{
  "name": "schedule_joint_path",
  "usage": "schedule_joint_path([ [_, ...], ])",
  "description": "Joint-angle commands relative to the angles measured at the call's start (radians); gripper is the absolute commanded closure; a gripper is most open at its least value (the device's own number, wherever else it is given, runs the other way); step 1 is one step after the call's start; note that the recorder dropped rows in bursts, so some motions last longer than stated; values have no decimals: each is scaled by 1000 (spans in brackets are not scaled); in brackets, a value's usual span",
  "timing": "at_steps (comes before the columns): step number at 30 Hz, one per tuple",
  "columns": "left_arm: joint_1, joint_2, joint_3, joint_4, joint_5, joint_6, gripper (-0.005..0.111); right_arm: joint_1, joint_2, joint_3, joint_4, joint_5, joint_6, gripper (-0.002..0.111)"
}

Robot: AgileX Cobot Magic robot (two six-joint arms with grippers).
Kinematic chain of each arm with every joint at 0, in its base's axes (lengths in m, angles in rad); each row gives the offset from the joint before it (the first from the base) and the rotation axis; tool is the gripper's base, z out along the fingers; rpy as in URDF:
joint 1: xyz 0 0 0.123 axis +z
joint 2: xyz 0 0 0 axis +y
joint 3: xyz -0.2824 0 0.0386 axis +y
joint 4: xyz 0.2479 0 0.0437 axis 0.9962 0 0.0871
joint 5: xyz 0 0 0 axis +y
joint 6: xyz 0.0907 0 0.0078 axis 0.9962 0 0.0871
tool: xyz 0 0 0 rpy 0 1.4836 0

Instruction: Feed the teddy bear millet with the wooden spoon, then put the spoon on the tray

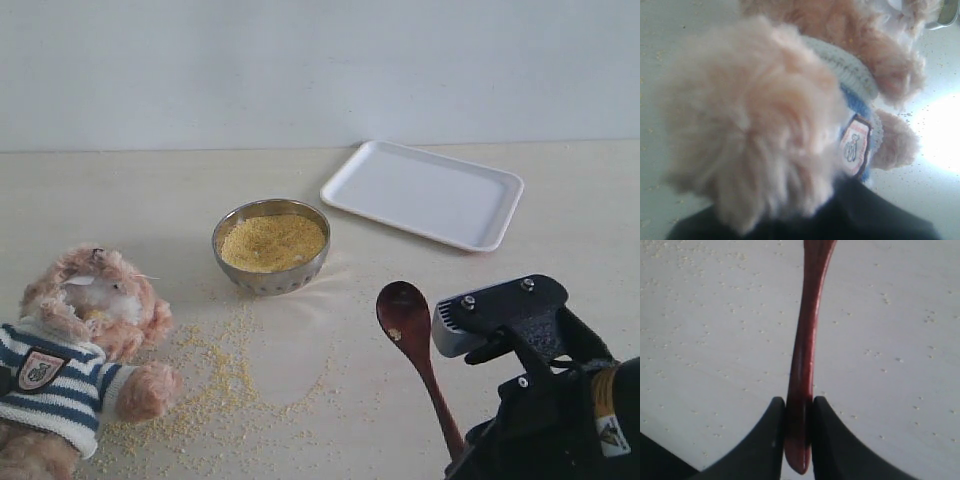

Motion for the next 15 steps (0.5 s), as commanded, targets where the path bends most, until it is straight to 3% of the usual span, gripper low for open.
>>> schedule_joint_path([
  [1,3,-3,4,-14,11,5,102,-55,-7,4,74,-5,-123,106],
  [9,3,-3,4,-14,11,5,102,-74,-7,4,108,-5,-179,106],
  [15,3,-3,4,-14,11,5,102,-74,-19,4,-160,91,112,106],
])
